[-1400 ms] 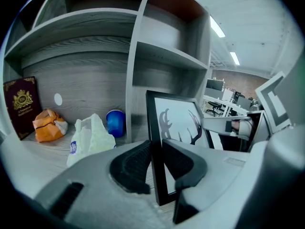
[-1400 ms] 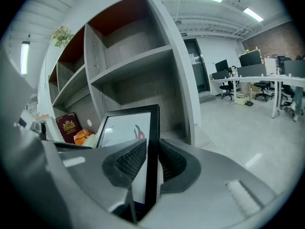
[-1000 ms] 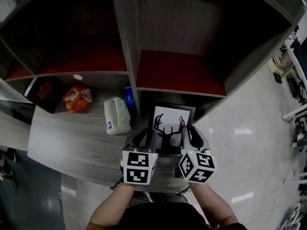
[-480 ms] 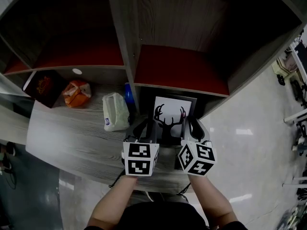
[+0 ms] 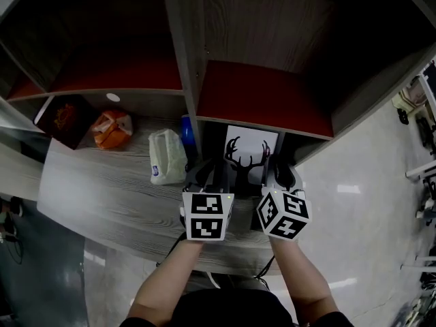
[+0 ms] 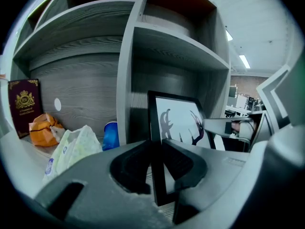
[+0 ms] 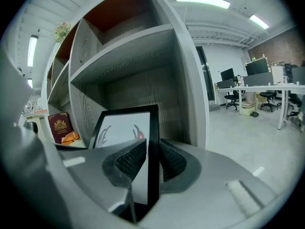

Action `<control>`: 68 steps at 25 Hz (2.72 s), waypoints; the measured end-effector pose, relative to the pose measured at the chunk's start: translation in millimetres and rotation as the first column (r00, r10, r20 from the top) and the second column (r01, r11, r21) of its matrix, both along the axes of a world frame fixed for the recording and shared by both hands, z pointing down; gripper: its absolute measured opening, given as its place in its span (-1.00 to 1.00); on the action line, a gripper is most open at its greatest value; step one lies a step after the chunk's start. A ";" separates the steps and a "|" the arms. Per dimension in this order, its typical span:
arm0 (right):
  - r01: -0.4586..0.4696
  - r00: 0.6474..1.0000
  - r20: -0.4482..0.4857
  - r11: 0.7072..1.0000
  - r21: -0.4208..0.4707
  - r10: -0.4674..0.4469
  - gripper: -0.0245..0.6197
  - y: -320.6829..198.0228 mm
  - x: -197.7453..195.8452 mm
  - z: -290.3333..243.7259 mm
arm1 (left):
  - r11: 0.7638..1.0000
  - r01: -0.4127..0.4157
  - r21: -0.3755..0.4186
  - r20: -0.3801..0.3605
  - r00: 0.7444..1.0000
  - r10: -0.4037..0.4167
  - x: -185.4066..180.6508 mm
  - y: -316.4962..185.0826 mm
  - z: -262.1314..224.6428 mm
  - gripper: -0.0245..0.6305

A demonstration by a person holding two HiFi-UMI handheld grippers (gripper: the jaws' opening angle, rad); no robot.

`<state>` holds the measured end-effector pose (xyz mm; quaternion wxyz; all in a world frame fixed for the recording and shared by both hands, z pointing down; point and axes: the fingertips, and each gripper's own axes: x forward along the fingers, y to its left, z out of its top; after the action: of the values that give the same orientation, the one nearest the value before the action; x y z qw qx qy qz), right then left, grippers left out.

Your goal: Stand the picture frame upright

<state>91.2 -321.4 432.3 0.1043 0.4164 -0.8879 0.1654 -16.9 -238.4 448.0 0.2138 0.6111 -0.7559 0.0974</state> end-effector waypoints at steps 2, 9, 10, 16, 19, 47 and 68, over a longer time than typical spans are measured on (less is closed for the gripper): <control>-0.006 1.000 0.003 1.000 0.003 0.006 -0.71 -4.1 -2.3 -0.8 | 1.000 0.007 0.009 0.003 1.000 -0.007 -2.1 -3.5 -1.1 -0.72; -0.027 1.000 0.015 1.000 0.013 0.027 -0.71 -16.4 -10.3 -1.6 | 0.999 0.045 0.028 0.007 0.999 -0.045 -10.9 -16.0 0.3 -0.73; -0.031 0.999 0.015 0.999 0.013 0.031 -0.71 -17.8 -10.7 -0.9 | 0.998 0.049 0.030 0.006 0.999 -0.049 -11.5 -17.4 0.5 -0.73; -0.051 0.999 0.001 0.997 0.058 0.051 -0.71 -27.9 -14.4 -5.0 | 0.996 0.077 0.048 -0.003 0.997 -0.076 -14.0 -26.5 0.2 -0.74; -0.058 0.998 0.001 0.996 0.065 0.058 -0.71 -33.0 -17.4 -6.3 | 0.994 0.090 0.055 -0.006 0.996 -0.089 -16.2 -30.5 -0.1 -0.74; -0.083 0.996 -0.010 0.993 0.086 0.085 -0.71 -58.2 -26.9 -4.9 | 0.988 0.149 0.039 -0.021 0.989 -0.149 -24.7 -56.8 10.2 -0.74; -0.085 0.996 -0.015 0.993 0.084 0.087 -0.69 -59.6 -29.4 6.5 | 0.974 0.216 0.072 -0.017 0.976 -0.215 -30.2 -65.6 19.0 -0.75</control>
<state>61.8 -381.0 438.8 0.0880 0.4599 -0.8742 0.1286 -47.1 -304.0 467.0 0.2036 0.5334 -0.8199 0.0430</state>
